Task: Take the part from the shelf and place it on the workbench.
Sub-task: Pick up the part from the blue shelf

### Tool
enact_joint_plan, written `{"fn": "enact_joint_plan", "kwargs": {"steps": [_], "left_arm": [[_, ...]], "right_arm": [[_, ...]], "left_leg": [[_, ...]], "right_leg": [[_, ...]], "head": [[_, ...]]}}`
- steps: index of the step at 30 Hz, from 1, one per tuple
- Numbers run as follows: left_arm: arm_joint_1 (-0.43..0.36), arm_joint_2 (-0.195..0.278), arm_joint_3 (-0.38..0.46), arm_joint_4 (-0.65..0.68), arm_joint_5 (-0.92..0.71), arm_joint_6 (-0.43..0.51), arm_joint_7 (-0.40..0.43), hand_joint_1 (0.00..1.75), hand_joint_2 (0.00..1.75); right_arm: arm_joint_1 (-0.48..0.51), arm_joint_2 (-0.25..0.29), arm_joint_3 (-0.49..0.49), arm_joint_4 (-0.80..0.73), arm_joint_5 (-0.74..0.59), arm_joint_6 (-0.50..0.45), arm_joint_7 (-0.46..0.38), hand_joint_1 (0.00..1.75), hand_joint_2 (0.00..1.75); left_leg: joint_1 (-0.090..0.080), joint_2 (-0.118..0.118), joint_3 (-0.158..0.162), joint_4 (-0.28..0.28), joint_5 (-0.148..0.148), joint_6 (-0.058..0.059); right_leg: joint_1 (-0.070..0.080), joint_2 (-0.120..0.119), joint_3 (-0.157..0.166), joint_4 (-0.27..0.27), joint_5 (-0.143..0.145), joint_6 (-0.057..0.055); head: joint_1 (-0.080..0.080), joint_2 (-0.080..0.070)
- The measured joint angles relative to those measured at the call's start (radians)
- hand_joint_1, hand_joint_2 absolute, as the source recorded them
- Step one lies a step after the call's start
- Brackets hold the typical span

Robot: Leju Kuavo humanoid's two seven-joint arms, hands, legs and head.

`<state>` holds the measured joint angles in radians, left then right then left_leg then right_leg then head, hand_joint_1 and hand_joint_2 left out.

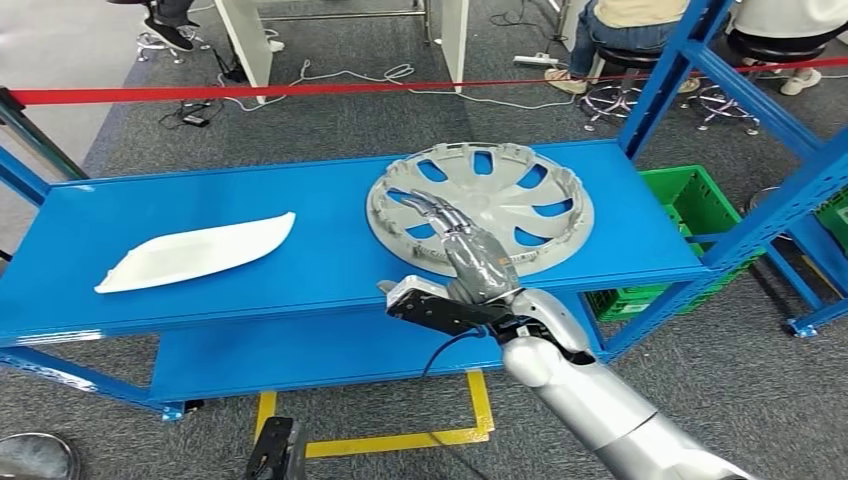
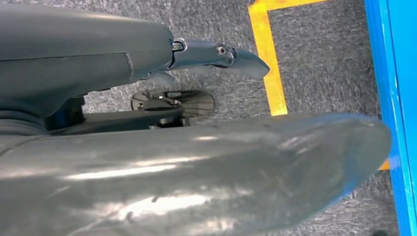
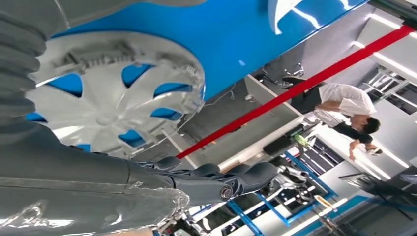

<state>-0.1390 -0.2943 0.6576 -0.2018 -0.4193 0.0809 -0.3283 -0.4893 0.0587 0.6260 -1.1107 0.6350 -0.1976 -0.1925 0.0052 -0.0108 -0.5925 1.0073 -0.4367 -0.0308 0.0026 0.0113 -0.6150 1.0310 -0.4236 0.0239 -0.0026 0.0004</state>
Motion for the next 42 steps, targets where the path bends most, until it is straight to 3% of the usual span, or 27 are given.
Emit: {"fn": "enact_joint_plan", "kwargs": {"steps": [2,4,5,6,7,9,11,14,16,17,19,21,22,23,25,27,31,33,35,36,37,38,40,42], "left_arm": [[-0.001,0.001,0.000,0.000,-0.001,0.000,0.000,0.00,0.00],[0.000,0.001,0.000,0.000,-0.002,0.000,0.000,0.00,0.00],[0.000,0.001,0.000,0.000,-0.003,0.000,0.000,0.00,0.00],[0.001,0.002,0.000,0.000,-0.004,0.000,0.000,0.00,0.00],[0.001,0.002,0.000,0.000,-0.005,0.000,0.000,0.00,0.00],[0.000,0.002,0.000,0.000,-0.009,0.000,0.000,0.00,0.00],[-0.001,0.001,-0.001,0.000,-0.014,0.000,0.000,0.00,0.00],[0.000,-0.001,-0.001,0.000,-0.020,0.000,0.003,0.00,0.00],[0.000,-0.002,-0.001,0.000,-0.023,0.000,0.005,0.00,0.00],[0.000,-0.002,-0.001,0.000,-0.023,0.000,0.005,0.00,0.00],[0.000,-0.002,-0.001,0.000,-0.027,0.000,0.006,0.00,0.00],[0.000,-0.002,-0.001,0.000,-0.032,-0.001,0.009,0.00,0.00],[0.000,-0.002,-0.001,0.000,-0.034,-0.001,0.010,0.00,0.00],[0.000,-0.002,-0.002,0.000,-0.036,-0.001,0.011,0.00,0.00],[-0.001,-0.003,-0.005,0.000,-0.040,-0.002,0.015,0.00,0.00],[-0.002,-0.003,-0.007,0.000,-0.043,-0.003,0.019,0.00,0.00],[-0.003,-0.003,-0.009,0.000,-0.045,-0.003,0.022,0.00,0.00],[-0.004,-0.002,-0.009,0.000,-0.045,-0.002,0.022,0.00,0.00],[-0.003,-0.002,-0.010,0.000,-0.045,-0.002,0.022,0.00,0.00],[-0.003,-0.001,-0.010,0.000,-0.046,-0.002,0.022,0.00,0.00],[-0.003,-0.001,-0.010,0.000,-0.046,-0.002,0.022,0.00,0.00],[-0.002,-0.001,-0.010,0.000,-0.047,-0.001,0.022,0.00,0.00],[-0.003,-0.001,-0.011,0.000,-0.049,0.000,0.022,0.00,0.00],[-0.004,-0.003,-0.013,0.000,-0.052,0.000,0.022,0.00,0.00]], "right_arm": [[-0.008,0.001,-0.001,0.012,-0.011,0.002,-0.005,0.00,1.75],[-0.013,0.002,-0.001,0.033,-0.023,0.013,-0.003,0.00,1.75],[-0.014,0.002,-0.001,0.046,-0.029,0.023,0.000,0.00,1.75],[-0.015,0.002,-0.001,0.060,-0.036,0.035,0.003,0.00,1.75],[-0.017,0.002,-0.001,0.074,-0.041,0.047,0.006,0.00,1.75],[-0.027,0.002,0.000,0.101,-0.042,0.066,0.013,0.00,1.75],[-0.045,0.002,0.001,0.134,-0.036,0.079,0.022,0.00,1.75],[-0.065,0.002,0.004,0.190,-0.031,0.091,0.033,0.00,1.75],[-0.074,0.002,0.006,0.229,-0.036,0.103,0.039,0.00,1.75],[-0.080,0.002,0.007,0.247,-0.040,0.109,0.041,0.00,1.75],[-0.091,0.003,0.009,0.287,-0.050,0.125,0.042,0.00,1.75],[-0.095,0.007,0.010,0.326,-0.061,0.142,0.042,0.00,1.75],[-0.097,0.010,0.010,0.344,-0.065,0.150,0.041,0.00,1.75],[-0.100,0.016,0.011,0.362,-0.069,0.158,0.041,0.00,1.75],[-0.112,0.031,0.014,0.397,-0.075,0.171,0.039,0.00,1.75],[-0.124,0.048,0.015,0.432,-0.080,0.180,0.037,0.00,1.75],[-0.144,0.075,0.016,0.482,-0.082,0.189,0.039,0.00,1.75],[-0.153,0.085,0.017,0.500,-0.084,0.192,0.041,0.00,1.75],[-0.159,0.091,0.017,0.520,-0.084,0.192,0.043,0.00,1.75],[-0.162,0.093,0.017,0.531,-0.084,0.190,0.046,0.00,1.75],[-0.166,0.097,0.017,0.542,-0.085,0.187,0.050,0.00,1.75],[-0.172,0.100,0.018,0.554,-0.085,0.182,0.055,0.00,1.75],[-0.184,0.106,0.018,0.574,-0.082,0.169,0.064,0.00,1.75],[-0.197,0.109,0.018,0.591,-0.079,0.149,0.076,0.00,1.75]], "left_leg": [[0.001,0.001,-0.030,0.065,-0.041,-0.008],[0.001,0.001,-0.094,0.197,-0.101,-0.013],[0.001,0.001,-0.123,0.252,-0.117,-0.014],[0.001,0.001,-0.138,0.276,-0.115,-0.015],[0.002,0.002,-0.134,0.262,-0.094,-0.015],[0.004,0.002,-0.079,0.144,-0.023,-0.014],[0.006,0.001,-0.026,0.032,0.015,-0.009],[0.004,-0.002,-0.017,0.003,0.015,0.009],[0.005,-0.002,-0.016,0.001,0.017,0.021],[0.006,-0.002,-0.016,0.000,0.018,0.026],[0.005,-0.001,-0.015,0.000,0.017,0.032],[0.004,-0.002,-0.015,0.000,0.016,0.034],[0.004,-0.002,-0.014,0.001,0.016,0.034],[0.004,-0.002,-0.012,0.001,0.015,0.033],[0.002,-0.003,-0.009,0.002,0.011,0.028],[-0.001,-0.003,-0.010,0.002,0.010,0.018],[0.001,-0.001,-0.014,0.011,-0.001,-0.004],[0.002,0.000,-0.052,0.093,-0.049,-0.012],[0.002,0.000,-0.118,0.224,-0.105,-0.016],[0.002,0.000,-0.140,0.266,-0.114,-0.018],[0.003,0.001,-0.145,0.273,-0.104,-0.018],[0.004,0.001,-0.129,0.240,-0.076,-0.018],[0.007,0.002,-0.063,0.112,-0.011,-0.019],[0.008,-0.001,-0.017,0.020,0.014,-0.012]], "right_leg": [[-0.003,-0.001,0.003,-0.005,0.002,-0.010],[-0.003,-0.002,0.004,-0.005,0.001,-0.015],[-0.003,-0.003,0.004,-0.005,0.000,-0.015],[-0.003,-0.003,0.004,-0.005,0.000,-0.015],[-0.003,-0.002,0.004,-0.005,0.000,-0.015],[-0.004,-0.001,0.006,-0.004,-0.001,-0.011],[0.000,0.002,0.001,0.001,-0.003,-0.002],[0.002,0.003,-0.003,-0.001,-0.001,0.012],[0.000,0.001,-0.015,0.022,-0.019,0.021],[-0.001,0.000,-0.034,0.063,-0.043,0.025],[-0.002,-0.002,-0.098,0.199,-0.104,0.031],[-0.003,-0.003,-0.147,0.293,-0.127,0.032],[-0.003,-0.003,-0.146,0.284,-0.111,0.031],[-0.003,-0.003,-0.126,0.238,-0.080,0.029],[-0.003,-0.004,-0.056,0.093,-0.016,0.026],[-0.002,-0.003,-0.015,0.012,0.006,0.021],[0.000,0.000,-0.010,0.001,0.006,-0.002],[-0.003,-0.001,-0.006,-0.003,0.007,-0.011],[-0.003,-0.003,-0.006,-0.002,0.006,-0.015],[-0.003,-0.003,-0.006,-0.002,0.006,-0.016],[-0.003,-0.003,-0.006,-0.002,0.006,-0.016],[-0.004,-0.001,-0.004,-0.002,0.006,-0.015],[-0.003,0.002,-0.002,0.000,0.005,-0.010],[0.002,0.005,-0.005,0.003,0.003,0.000]], "head": [[-0.003,0.000],[-0.006,0.000],[-0.006,0.000],[-0.007,0.000],[-0.007,0.000],[-0.008,0.000],[-0.009,0.000],[-0.007,0.000],[-0.003,0.000],[-0.001,0.000],[0.004,0.000],[0.005,0.000],[0.005,0.000],[0.005,0.000],[0.005,0.000],[0.003,0.000],[-0.002,0.000],[-0.006,0.000],[-0.009,0.000],[-0.009,0.000],[-0.009,0.000],[-0.009,0.000],[-0.010,0.000],[-0.010,0.000]]}}
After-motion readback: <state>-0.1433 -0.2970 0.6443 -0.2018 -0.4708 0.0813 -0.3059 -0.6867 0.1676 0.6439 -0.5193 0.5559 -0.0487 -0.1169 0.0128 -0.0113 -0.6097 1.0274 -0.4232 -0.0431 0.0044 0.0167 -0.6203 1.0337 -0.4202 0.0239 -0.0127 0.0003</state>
